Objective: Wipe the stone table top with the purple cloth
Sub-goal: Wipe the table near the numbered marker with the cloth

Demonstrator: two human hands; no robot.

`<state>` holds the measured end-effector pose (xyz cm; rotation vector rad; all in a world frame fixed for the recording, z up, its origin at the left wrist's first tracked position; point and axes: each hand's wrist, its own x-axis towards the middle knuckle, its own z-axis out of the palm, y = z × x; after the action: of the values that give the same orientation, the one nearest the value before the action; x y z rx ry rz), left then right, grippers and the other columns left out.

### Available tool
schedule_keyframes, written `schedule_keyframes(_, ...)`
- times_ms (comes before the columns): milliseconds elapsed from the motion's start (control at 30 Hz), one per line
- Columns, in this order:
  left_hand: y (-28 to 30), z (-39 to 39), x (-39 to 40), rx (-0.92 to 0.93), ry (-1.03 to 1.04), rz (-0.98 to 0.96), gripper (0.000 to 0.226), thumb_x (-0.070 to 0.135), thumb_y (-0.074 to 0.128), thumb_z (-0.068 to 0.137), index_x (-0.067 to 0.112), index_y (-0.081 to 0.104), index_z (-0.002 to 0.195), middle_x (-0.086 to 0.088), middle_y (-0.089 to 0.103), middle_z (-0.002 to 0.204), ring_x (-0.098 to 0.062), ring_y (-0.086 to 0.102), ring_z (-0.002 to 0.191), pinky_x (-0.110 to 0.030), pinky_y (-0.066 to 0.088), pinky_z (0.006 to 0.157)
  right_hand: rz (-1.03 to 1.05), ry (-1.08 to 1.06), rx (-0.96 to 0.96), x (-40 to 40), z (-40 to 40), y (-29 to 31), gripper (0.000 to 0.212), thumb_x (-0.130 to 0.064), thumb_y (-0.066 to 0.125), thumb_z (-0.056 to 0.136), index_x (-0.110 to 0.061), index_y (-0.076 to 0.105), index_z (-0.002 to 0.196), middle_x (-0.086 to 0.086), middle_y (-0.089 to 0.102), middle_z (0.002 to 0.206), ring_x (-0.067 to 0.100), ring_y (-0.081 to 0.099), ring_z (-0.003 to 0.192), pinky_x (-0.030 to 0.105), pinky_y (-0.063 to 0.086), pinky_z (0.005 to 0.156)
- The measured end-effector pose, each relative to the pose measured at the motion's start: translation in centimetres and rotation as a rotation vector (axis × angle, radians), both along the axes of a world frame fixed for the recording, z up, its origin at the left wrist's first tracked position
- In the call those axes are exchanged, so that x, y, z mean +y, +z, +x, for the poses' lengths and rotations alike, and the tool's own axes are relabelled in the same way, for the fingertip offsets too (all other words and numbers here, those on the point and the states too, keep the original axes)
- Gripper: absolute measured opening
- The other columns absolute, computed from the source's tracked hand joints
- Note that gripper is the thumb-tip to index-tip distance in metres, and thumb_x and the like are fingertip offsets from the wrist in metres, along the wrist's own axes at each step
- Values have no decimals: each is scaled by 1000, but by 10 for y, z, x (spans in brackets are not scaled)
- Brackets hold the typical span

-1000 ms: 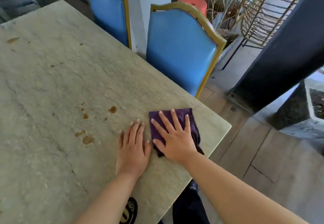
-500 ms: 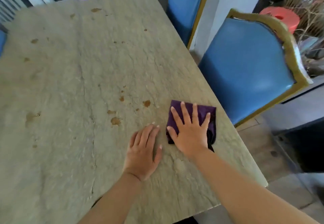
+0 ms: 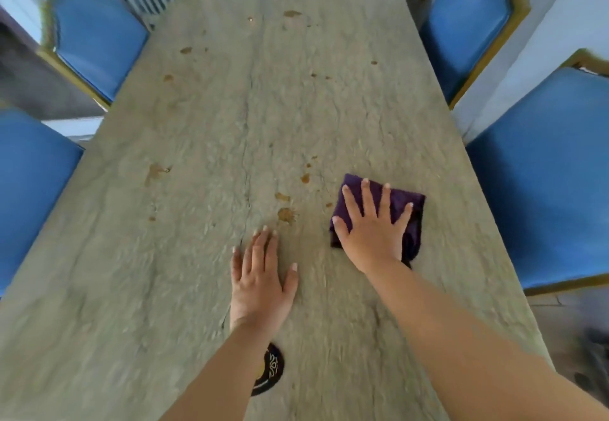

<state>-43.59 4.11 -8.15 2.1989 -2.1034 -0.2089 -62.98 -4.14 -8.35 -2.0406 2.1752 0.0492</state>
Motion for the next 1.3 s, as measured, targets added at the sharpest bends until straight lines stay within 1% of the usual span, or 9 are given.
schedule_keyframes(233,-1,2,-1,100,-2,-19,57,33,29,98,19,19,153,5,17,159,-10,3,148,-42,-1,122,-111,729,-1,60,-50,-1,60,-67,23,92,-49,10,148,-15,9,160,21,7,149,56,6,116)
schedule_keyframes(433,-3,3,0,93,1,-42,61,41,11,95,22,18,152,3,17,159,-14,9,148,-43,2,122,15,-129,12,9,-47,4,64,-68,7,89,-46,-11,147,-9,-15,160,28,-16,146,65,-4,112)
schedule_keyframes(533,-1,1,1,97,-18,-57,60,41,10,95,23,22,151,0,21,158,-17,14,147,-45,5,122,10,43,-4,31,11,4,64,-66,6,90,-42,-12,148,-6,-18,159,33,-21,145,68,-9,109)
schedule_keyframes(633,0,2,0,143,8,-35,56,40,13,97,27,24,150,3,20,158,-16,15,146,-43,3,121,-66,357,-41,97,40,1,64,-66,16,91,-43,5,149,-6,1,162,31,-8,148,66,-6,110)
schedule_keyframes(767,4,-7,-2,186,70,10,53,41,26,99,25,26,150,0,16,158,-18,14,147,-42,0,121,-113,703,-42,149,-18,-6,62,-68,25,92,-48,9,148,-12,4,161,22,-1,149,57,2,115)
schedule_keyframes(900,12,-36,14,256,-58,10,51,41,28,100,22,30,147,-1,24,152,-21,20,143,-41,2,122,-62,251,22,128,-81,2,62,-70,14,89,-51,0,147,-14,1,161,19,-5,149,60,7,114)
schedule_keyframes(1000,10,-58,32,340,-257,25,53,43,19,100,25,32,148,6,27,153,-15,16,145,-40,5,122,-6,-150,11,118,-72,3,65,-68,4,87,-47,-10,146,-11,-12,160,23,-14,147,62,-6,114)
schedule_keyframes(1167,3,-81,37,319,-227,5,61,48,6,96,27,31,148,6,25,156,-13,10,147,-45,0,121,-83,157,-19,198,-22,-1,63,-66,14,92,-42,6,150,-5,9,161,30,-2,148,65,2,112)
schedule_keyframes(1300,-2,-100,33,177,-291,18,51,47,17,99,34,27,148,12,21,157,-14,10,148,-61,-7,115,-63,279,9,237,-78,3,59,-68,18,93,-49,6,148,-12,8,161,27,3,148,61,-3,114)
